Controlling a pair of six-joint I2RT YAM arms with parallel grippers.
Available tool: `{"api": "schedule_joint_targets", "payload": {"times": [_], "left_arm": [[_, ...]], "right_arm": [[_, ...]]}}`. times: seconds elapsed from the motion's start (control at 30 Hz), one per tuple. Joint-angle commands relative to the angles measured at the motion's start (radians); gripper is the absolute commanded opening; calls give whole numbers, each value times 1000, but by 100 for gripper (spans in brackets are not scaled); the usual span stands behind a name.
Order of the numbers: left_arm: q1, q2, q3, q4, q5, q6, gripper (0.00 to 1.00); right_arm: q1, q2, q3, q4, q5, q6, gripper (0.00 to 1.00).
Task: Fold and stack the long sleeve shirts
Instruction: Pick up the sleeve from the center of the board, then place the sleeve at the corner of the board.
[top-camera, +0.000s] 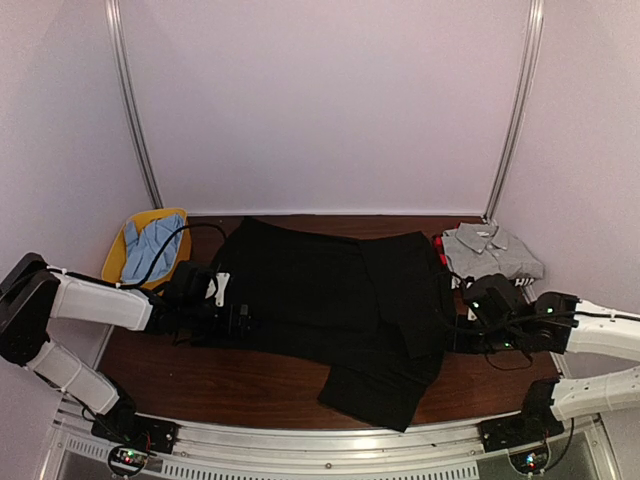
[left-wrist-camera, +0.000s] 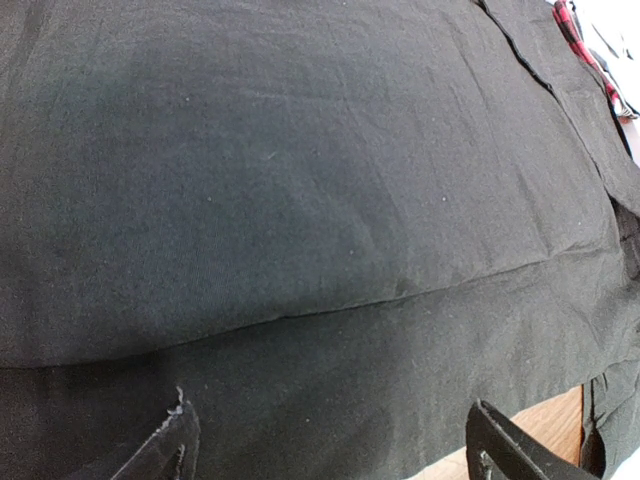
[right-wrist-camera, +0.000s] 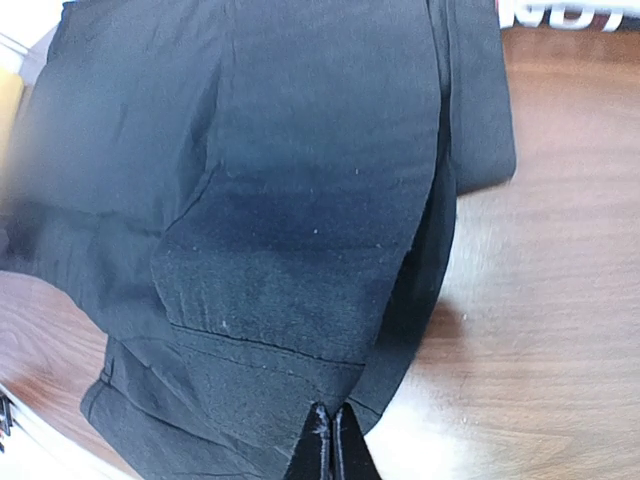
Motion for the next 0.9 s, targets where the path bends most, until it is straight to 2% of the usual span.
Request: {"api": "schedule_joint_targets", "payload": {"times": [0.0,0.17,0.3,0.57,0.73,0.87], "left_arm": [[-2,3,1,42,-3,-3,94],[-2,2,6,33,-9,0,94],[-2,-13,15,8,-18,3,94],[-2,-45,25,-14,-31,3,95],[-2,-50,33,-19,-21,-4,95],[-2,-47,42,-26,-22,-3,95]], "right_arm": [[-9,58,85,-37,88,-75,0],[-152,232,283,119,73,-277,0],[-321,460,579,205,-2,-439,0],[-528,977,1172,168,-133,-554,0],[-571,1210,1296,190,-225,-547,0],[-575,1280,1270,230,-289,-532,0]]}}
